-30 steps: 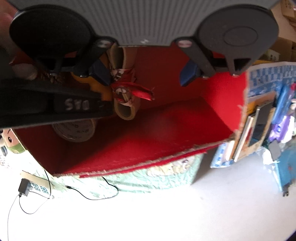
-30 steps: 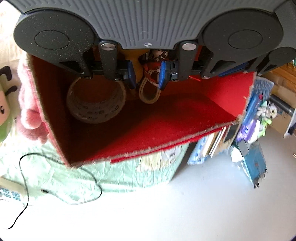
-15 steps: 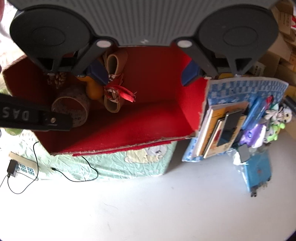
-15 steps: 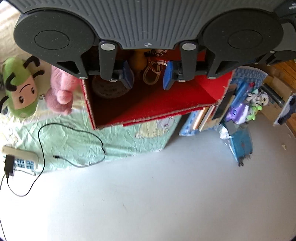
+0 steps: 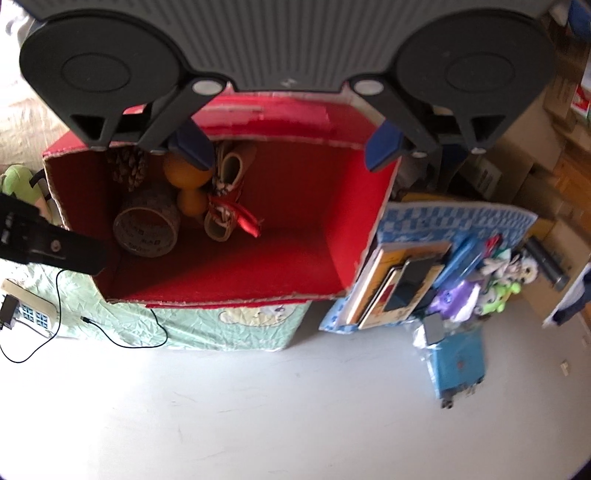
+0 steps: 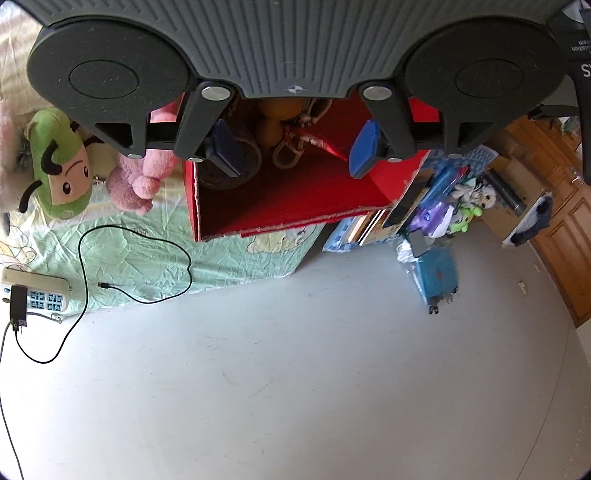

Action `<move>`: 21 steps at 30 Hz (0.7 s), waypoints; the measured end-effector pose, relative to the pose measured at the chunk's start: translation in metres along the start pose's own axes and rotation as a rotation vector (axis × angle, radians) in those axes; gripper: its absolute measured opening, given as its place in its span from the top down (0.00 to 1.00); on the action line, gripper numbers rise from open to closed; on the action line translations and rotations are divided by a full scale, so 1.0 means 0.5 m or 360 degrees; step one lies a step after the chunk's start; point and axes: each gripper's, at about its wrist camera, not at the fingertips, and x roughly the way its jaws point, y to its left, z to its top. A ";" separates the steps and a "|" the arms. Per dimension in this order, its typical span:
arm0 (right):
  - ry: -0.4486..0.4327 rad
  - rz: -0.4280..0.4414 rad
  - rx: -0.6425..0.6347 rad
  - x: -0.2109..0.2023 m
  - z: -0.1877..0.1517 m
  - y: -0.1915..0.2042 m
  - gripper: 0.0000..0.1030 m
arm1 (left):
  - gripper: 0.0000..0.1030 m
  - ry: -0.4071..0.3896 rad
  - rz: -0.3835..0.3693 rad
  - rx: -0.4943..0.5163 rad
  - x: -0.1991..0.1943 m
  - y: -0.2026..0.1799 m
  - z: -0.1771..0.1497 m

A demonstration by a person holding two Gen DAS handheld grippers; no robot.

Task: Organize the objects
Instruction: 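Raise the right gripper out of the box toward the red gift box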

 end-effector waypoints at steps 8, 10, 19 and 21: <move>0.0127 0.0125 -0.0012 -0.034 -0.038 -0.021 0.35 | 0.11 0.0046 0.0106 -0.0065 -0.037 -0.016 -0.056; 0.0152 0.0150 -0.0035 -0.042 -0.051 -0.021 0.35 | 0.11 0.0074 0.0113 -0.0085 -0.040 -0.021 -0.070; 0.0338 0.0218 -0.0008 -0.044 -0.100 -0.045 0.33 | 0.11 0.0176 0.0168 -0.0116 -0.042 -0.039 -0.117; 0.0376 0.0224 0.0002 -0.042 -0.109 -0.048 0.33 | 0.11 0.0196 0.0168 -0.0117 -0.040 -0.042 -0.126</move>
